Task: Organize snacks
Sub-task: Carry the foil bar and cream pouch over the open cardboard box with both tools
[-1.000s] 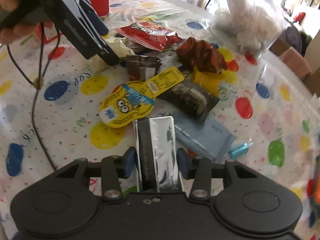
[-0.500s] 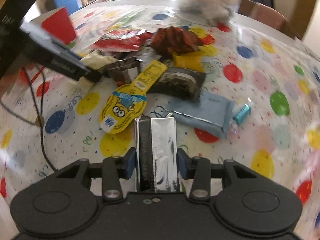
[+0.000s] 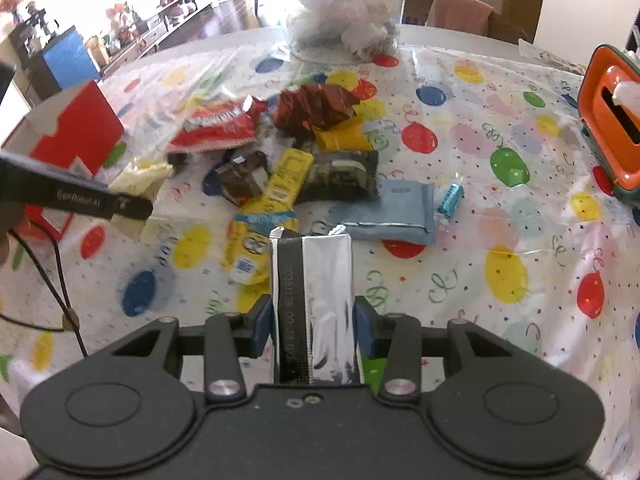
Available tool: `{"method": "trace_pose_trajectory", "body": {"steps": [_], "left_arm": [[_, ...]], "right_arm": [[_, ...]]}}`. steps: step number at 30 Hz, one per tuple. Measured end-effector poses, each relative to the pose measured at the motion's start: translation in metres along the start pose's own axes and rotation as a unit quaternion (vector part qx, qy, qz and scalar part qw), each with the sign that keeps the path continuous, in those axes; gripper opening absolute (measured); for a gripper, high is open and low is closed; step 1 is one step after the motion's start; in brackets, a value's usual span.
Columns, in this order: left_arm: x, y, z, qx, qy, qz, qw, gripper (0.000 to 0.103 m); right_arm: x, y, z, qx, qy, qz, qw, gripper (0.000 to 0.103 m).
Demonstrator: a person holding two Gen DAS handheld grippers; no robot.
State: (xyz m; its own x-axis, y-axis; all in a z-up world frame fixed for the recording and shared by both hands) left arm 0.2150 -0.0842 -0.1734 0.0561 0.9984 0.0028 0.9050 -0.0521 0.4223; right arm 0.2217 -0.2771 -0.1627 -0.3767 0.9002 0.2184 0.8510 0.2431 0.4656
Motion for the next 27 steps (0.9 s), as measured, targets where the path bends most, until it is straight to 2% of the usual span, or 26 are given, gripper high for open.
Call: {"method": "trace_pose_trajectory", "body": {"steps": [6,14,20,27], "left_arm": [[0.024,-0.008,-0.042,-0.018,0.009,-0.008,0.9998,0.037],[0.070,-0.014,-0.090,-0.038,0.017,-0.032,0.9986,0.037],[0.114,-0.018,-0.117,-0.054,0.034,-0.045,0.9969,0.037],[0.172,-0.027,-0.137,-0.065,0.062,-0.072,0.9934,0.037]], "right_arm": [[0.034,0.011,-0.020,-0.014,0.008,0.004,1.000,0.041],[0.098,0.038,-0.038,-0.031,0.037,-0.008,0.999,0.041],[0.156,0.060,-0.038,-0.040,0.057,-0.028,0.997,0.041],[0.227,0.083,-0.028,-0.058,0.067,-0.081,0.993,0.041]]}}
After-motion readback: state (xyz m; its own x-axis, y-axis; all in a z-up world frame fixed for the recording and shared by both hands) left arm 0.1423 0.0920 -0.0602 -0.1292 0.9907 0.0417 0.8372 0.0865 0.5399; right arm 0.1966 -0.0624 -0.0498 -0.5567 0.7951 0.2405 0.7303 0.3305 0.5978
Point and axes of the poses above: each gripper's, at about its wrist camera, not at the fingertips, and z roughly the way its jaws point, x to its left, y to its top, the point moved 7 cm from there along z, roughly the way its jaws point, and after that the axes turned 6 degrees about z, right-handed, at the moved point
